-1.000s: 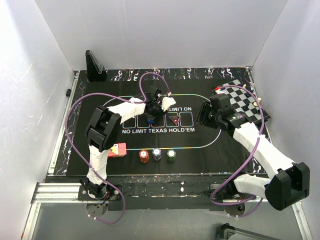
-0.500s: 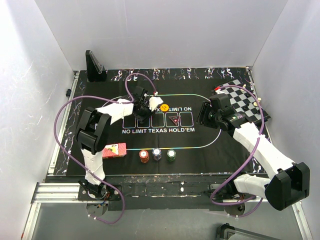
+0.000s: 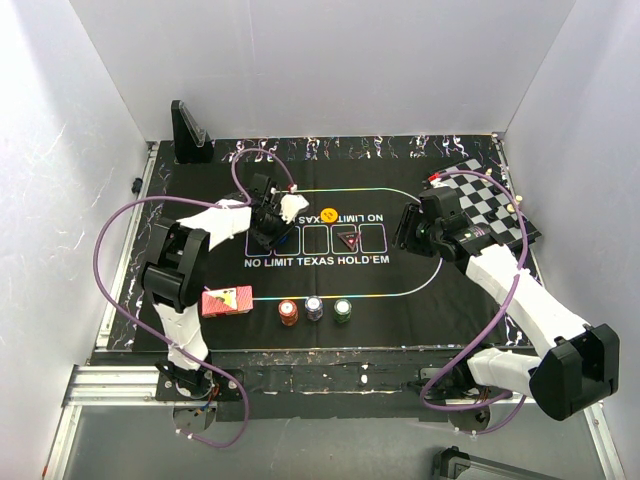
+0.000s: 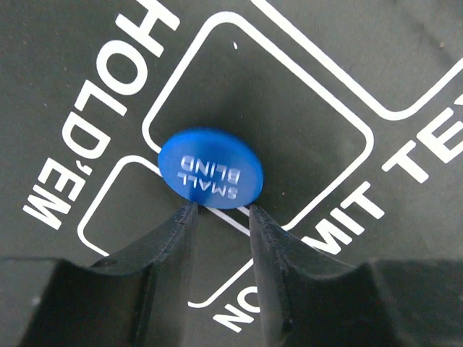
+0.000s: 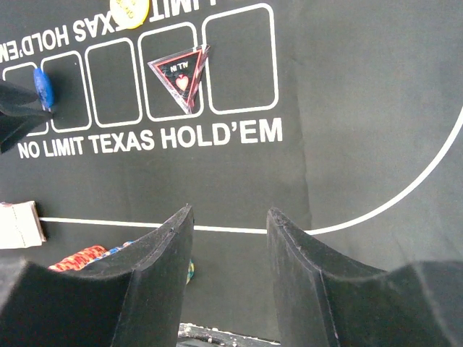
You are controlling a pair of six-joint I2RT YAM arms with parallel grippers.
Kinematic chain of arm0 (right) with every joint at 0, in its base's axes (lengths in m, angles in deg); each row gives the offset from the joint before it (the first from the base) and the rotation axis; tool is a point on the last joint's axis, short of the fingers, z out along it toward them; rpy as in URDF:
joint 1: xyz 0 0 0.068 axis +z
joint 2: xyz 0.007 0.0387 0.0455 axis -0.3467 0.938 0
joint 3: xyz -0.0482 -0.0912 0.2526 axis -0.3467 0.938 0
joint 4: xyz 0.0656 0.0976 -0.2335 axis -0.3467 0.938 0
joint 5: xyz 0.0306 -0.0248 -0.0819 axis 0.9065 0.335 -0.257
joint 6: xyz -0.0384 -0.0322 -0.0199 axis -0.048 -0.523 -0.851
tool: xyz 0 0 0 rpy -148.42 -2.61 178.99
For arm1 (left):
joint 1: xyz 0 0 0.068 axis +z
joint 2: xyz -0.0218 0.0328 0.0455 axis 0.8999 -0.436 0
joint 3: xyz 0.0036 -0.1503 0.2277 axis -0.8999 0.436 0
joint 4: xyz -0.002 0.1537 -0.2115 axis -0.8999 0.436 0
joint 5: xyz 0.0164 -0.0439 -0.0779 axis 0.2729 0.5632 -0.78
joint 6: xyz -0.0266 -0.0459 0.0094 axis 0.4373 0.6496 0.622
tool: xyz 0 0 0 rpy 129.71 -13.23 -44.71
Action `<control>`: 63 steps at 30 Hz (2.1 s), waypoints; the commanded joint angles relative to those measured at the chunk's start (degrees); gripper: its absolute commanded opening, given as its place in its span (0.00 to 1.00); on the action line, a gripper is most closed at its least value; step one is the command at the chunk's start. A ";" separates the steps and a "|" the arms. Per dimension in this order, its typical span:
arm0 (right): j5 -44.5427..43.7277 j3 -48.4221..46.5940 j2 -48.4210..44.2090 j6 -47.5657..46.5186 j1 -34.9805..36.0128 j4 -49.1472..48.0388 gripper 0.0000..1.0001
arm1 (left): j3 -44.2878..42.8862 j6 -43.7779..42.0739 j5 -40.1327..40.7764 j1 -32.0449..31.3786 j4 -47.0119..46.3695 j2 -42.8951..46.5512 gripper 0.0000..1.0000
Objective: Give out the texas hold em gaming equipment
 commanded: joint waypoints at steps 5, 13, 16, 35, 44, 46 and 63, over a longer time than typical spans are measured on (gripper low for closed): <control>1.01 -0.68 0.50 0.26 -0.25 -2.49 0.52 | -9.79 1.41 -4.30 -0.80 6.40 1.05 0.55; 0.49 -0.24 0.23 0.26 -0.25 -2.31 0.52 | -19.56 0.09 -3.33 -3.62 7.98 -8.09 0.65; -0.13 -0.24 0.06 0.08 -0.25 -2.13 0.52 | -19.75 -0.26 -3.33 -3.88 8.16 -10.29 0.62; -0.04 -0.41 0.06 0.17 -0.25 -2.13 0.52 | -9.82 -2.45 -3.60 -1.25 5.44 -7.49 0.45; 0.31 -1.20 0.50 0.52 -0.25 -1.96 0.51 | -6.91 -5.09 -3.25 0.95 6.66 -5.81 0.40; 0.31 -1.21 0.59 0.43 -0.16 -1.96 0.50 | -6.65 -5.53 -3.33 1.21 7.11 -5.20 0.40; 0.57 -0.85 0.32 0.79 -0.25 -2.40 0.48 | 6.09 -12.82 -0.08 6.92 7.10 2.97 0.40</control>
